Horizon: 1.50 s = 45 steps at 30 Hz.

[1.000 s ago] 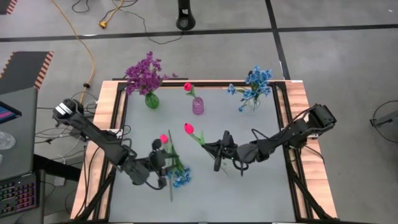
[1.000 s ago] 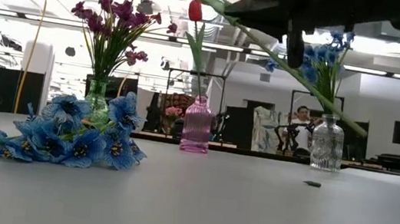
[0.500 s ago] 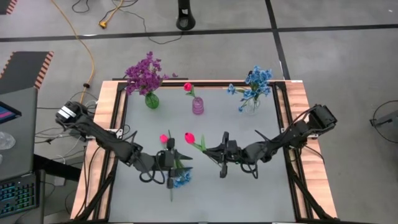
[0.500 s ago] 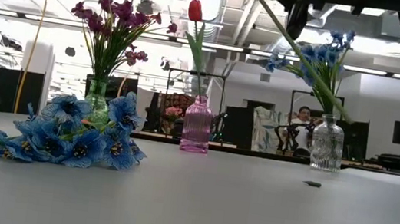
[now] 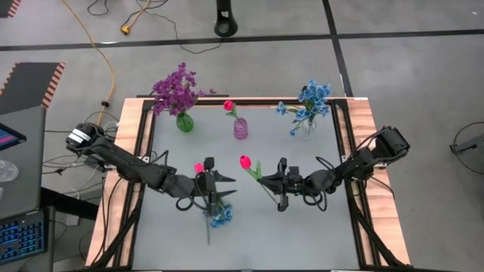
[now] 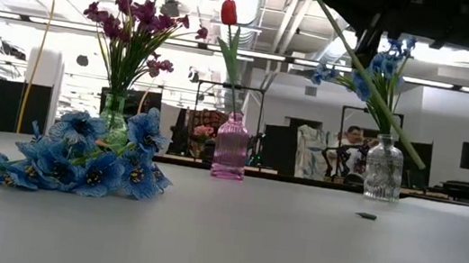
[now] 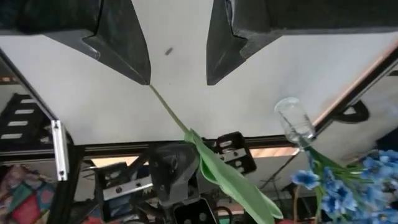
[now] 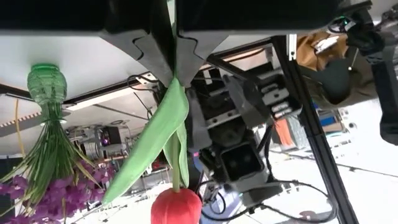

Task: Sort flowers into vase by color
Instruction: Put the right pink flower into the purple vase

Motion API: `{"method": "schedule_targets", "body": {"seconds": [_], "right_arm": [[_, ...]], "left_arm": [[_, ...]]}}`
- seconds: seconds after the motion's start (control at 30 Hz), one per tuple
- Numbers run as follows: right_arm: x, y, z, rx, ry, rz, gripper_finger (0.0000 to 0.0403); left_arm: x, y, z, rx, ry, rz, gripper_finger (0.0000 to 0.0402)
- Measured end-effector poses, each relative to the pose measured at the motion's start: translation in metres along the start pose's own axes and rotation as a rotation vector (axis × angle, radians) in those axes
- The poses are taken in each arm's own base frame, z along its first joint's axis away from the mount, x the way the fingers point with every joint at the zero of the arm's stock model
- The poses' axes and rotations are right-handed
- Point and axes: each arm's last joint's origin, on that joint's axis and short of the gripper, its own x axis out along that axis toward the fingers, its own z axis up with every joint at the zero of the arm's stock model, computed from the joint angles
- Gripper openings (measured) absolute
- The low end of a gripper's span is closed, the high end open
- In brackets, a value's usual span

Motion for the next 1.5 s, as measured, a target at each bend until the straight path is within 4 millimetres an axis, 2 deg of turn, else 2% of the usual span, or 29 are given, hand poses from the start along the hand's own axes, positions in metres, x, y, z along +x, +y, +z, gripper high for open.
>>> {"method": "schedule_targets", "body": {"seconds": [0.17, 0.27, 0.5, 0.67, 1.17, 1.5], "right_arm": [[0.000, 0.000, 0.000, -0.046, 0.002, 0.001, 0.0026], [0.000, 0.000, 0.001, -0.047, -0.007, 0.002, 0.0026], [0.002, -0.003, 0.002, -0.050, -0.016, 0.006, 0.0026], [0.006, -0.004, 0.006, -0.048, -0.038, 0.026, 0.0026], [0.035, 0.013, 0.026, -0.258, -0.077, 0.020, 0.0026], [0.050, 0.010, 0.031, -0.282, -0.051, -0.012, 0.0030]], "left_arm": [[0.013, 0.016, 0.001, -0.028, -0.018, -0.039, 0.0144], [0.019, 0.025, 0.008, -0.056, -0.087, -0.056, 0.0144], [0.022, 0.035, 0.019, -0.069, -0.203, -0.066, 0.0144], [0.023, 0.038, 0.021, -0.101, -0.223, -0.056, 0.0144], [0.022, 0.038, 0.027, -0.114, -0.282, -0.088, 0.0144], [0.021, 0.039, 0.030, -0.112, -0.314, -0.094, 0.0144]]}}
